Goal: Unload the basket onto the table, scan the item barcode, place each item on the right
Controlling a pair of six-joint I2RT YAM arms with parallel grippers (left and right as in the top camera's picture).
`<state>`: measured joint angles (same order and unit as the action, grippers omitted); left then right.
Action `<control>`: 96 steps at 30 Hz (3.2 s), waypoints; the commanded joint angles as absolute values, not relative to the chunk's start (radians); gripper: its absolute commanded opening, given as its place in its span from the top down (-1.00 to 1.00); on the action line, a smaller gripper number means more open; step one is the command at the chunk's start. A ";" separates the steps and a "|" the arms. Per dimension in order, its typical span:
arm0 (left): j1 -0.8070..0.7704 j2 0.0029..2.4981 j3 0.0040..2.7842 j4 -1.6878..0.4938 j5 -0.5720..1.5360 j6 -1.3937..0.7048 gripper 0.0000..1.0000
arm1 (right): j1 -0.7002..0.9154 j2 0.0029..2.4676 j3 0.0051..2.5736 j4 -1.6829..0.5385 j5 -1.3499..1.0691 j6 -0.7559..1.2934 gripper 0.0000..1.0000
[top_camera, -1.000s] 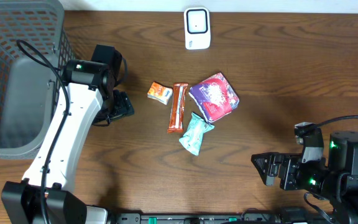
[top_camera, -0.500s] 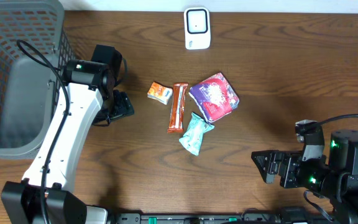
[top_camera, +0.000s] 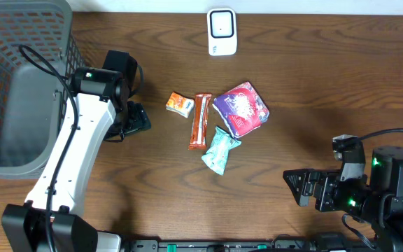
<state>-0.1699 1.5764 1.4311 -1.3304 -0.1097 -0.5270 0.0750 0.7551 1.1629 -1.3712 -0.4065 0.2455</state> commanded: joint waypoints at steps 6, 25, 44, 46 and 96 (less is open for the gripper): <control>-0.165 1.573 1.427 -1.334 -0.112 -0.539 -0.96 | 0.073 0.755 1.177 -1.369 -0.400 0.254 -0.98; -0.165 1.573 1.427 -1.334 -0.112 -0.539 -0.96 | 0.073 0.755 1.177 -1.369 -0.397 0.255 -0.99; -0.165 1.573 1.427 -1.334 -0.112 -0.539 -0.96 | 0.073 0.755 1.177 -1.143 -0.406 0.294 -0.99; -0.165 1.573 1.427 -1.334 -0.112 -0.539 -0.96 | 0.073 0.755 1.177 -1.133 -0.405 0.318 -0.99; -0.165 1.573 1.427 -1.335 -0.112 -0.539 -0.96 | 0.487 1.332 1.161 -0.789 -0.424 0.505 -0.99</control>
